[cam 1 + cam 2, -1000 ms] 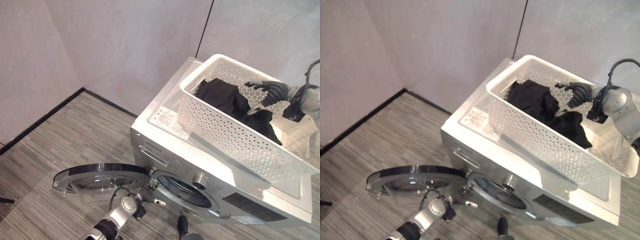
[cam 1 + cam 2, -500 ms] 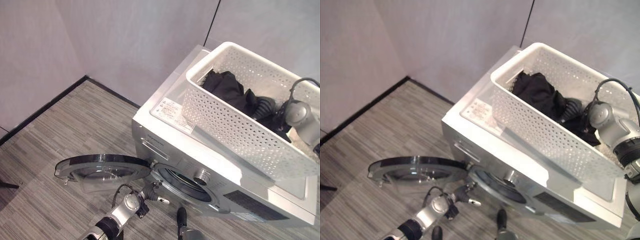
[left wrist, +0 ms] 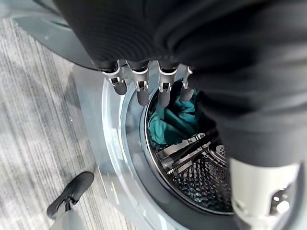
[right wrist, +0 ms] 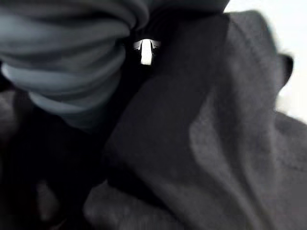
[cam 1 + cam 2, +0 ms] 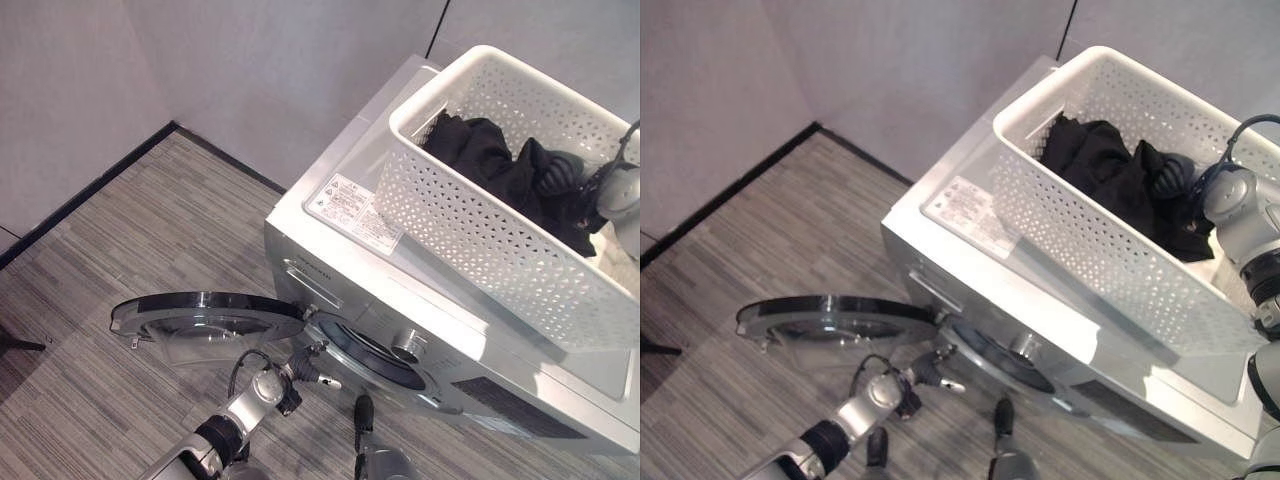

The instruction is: Grab the laundry basket,head to the washer,open it,put in the laundry and shut it.

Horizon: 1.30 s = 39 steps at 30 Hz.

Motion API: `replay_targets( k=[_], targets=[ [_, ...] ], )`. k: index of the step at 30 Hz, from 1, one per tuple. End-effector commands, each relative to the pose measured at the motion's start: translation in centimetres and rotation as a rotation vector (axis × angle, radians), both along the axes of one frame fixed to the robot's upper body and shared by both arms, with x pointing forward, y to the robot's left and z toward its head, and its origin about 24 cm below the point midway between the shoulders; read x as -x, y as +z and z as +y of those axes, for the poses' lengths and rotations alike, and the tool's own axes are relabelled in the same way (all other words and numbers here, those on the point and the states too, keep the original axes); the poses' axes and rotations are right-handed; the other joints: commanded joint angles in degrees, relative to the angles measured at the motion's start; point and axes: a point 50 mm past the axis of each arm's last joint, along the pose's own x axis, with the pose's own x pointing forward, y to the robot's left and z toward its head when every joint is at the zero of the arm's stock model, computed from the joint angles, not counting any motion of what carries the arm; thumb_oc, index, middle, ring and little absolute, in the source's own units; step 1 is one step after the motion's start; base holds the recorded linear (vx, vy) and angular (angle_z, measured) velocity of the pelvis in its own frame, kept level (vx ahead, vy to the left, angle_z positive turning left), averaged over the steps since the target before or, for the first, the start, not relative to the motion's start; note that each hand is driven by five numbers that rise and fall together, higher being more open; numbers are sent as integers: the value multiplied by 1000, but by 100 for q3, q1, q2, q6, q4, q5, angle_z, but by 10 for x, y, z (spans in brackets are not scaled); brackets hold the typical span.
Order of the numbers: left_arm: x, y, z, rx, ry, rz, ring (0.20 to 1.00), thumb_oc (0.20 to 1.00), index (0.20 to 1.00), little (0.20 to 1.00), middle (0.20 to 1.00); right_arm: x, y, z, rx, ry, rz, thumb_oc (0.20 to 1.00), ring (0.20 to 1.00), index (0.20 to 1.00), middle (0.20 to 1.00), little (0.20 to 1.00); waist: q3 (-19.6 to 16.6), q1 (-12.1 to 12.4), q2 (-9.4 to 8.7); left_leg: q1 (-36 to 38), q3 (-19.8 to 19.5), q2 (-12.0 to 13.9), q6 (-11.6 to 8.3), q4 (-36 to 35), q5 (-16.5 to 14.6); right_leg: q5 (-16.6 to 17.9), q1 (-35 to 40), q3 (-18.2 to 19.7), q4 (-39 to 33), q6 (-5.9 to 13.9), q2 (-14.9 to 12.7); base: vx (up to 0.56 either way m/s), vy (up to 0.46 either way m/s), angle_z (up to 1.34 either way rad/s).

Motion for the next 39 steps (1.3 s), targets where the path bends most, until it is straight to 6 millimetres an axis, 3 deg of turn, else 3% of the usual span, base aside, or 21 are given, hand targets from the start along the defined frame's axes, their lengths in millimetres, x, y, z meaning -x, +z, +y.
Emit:
replay_targets(
  k=[1, 2, 3, 6, 9, 10, 12, 14, 16, 19, 25, 29, 31, 39],
  targets=[
    [-12, 9, -6, 22, -3, -47, 1000, 1000, 1000, 1000, 1000, 4, 21, -9, -141, -31, -172, 200, 200, 200, 200, 200, 289, 71, -140, 730, 320, -57, 184, 67, 57, -453, -254, 235, 846, 128, -190, 0, 0, 0],
    [-12, 9, -6, 22, -3, -47, 1000, 1000, 1000, 1000, 1000, 4, 21, -9, -141, -31, -172, 200, 200, 200, 200, 200, 291, 73, -140, 732, 321, -57, 184, 67, 57, -454, -252, 235, 847, 128, -190, 0, 0, 0],
    [-8, 4, -5, 18, -9, -26, 1000, 1000, 1000, 1000, 1000, 8, 35, -12, -171, -31, -238, 200, 200, 200, 200, 200, 230, 71, -140, 793, 324, -76, 201, 67, -16, -487, -197, 224, 881, 130, -207, 20, 18, 4],
    [-3, -1, -4, 14, -18, -5, 1000, 1000, 1000, 1000, 1000, 13, 54, -13, -213, -14, -317, 200, 200, 200, 200, 200, 175, 67, -142, 871, 314, -98, 222, 68, -102, -522, -121, 206, 928, 133, -236, 13, 13, 12],
    [-3, -1, -5, 14, -19, -5, 1000, 1000, 1000, 1000, 1000, 14, 54, -14, -213, -14, -318, 200, 200, 200, 200, 200, 186, 71, -143, 883, 313, -99, 223, 69, -106, -527, -109, 204, 930, 135, -238, 28, 15, 5],
    [7, -11, -5, 46, 9, 62, 1000, 1000, 1000, 1000, 1000, 25, 90, -22, -471, -1, -573, 200, 200, 200, 200, 200, 8, 101, -108, 1039, 272, -151, 272, 87, -297, -605, 110, 171, 973, 134, -289, 73, 45, 0],
    [10, -14, -2, 37, 15, 75, 1000, 1000, 1000, 1000, 1000, 33, 103, -23, -565, 32, -683, 200, 200, 200, 200, 200, -35, 105, -113, 1094, 234, -204, 303, 76, -349, -592, 196, 151, 947, 143, -338, 44, 36, 13],
    [11, -15, -1, 35, 18, 77, 1000, 1000, 1000, 1000, 1000, 35, 106, -26, -569, 21, -713, 200, 200, 200, 200, 200, -66, 123, -125, 1105, 217, -219, 313, 74, -374, -598, 232, 140, 940, 146, -350, 18, 14, 13],
    [12, -16, 2, 71, 65, 95, 1000, 1000, 1000, 1000, 1000, 47, 127, -24, -546, 23, -850, 200, 200, 200, 200, 200, -170, 119, -112, 1146, 188, -278, 348, 64, -468, -595, 321, 125, 900, 156, -394, 34, 33, 2],
    [13, -16, 3, 86, 94, 98, 1000, 1000, 1000, 1000, 1000, 59, 141, -23, -531, 23, -989, 200, 200, 200, 200, 200, -238, 109, -81, 1190, 158, -342, 395, 66, -543, -583, 397, 132, 866, 169, -428, 29, 40, 10],
    [14, -17, 8, 67, 120, 89, 1000, 1000, 1000, 1000, 1000, 82, 151, -22, -430, -31, -1205, 200, 200, 200, 200, 200, -307, 108, -32, 1247, 148, -472, 494, 61, -665, -547, 427, 211, 821, 200, -476, 7, 32, 3],
    [16, -20, 7, 49, 123, 93, 1000, 1000, 1000, 1000, 1000, 92, 142, -26, -401, -89, -1287, 200, 200, 200, 200, 200, -330, 103, -49, 1279, 171, -534, 547, 75, -728, -515, 449, 272, 772, 219, -496, 14, 27, -3],
    [15, -19, 8, 45, 134, 84, 1000, 1000, 1000, 1000, 1000, 102, 140, -32, -273, -173, -1338, 200, 200, 200, 200, 200, -326, 62, -30, 1277, 172, -593, 589, 96, -781, -460, 448, 315, 713, 245, -513, -1, 24, -5],
    [16, -22, 10, 19, 161, 83, 1000, 1000, 1000, 1000, 1000, 126, 134, -40, -282, -250, -1497, 200, 200, 200, 200, 200, -334, -44, -65, 1290, 309, -714, 676, 152, -908, -316, 371, 515, 558, 308, -545, -5, 32, -11]
  ],
)
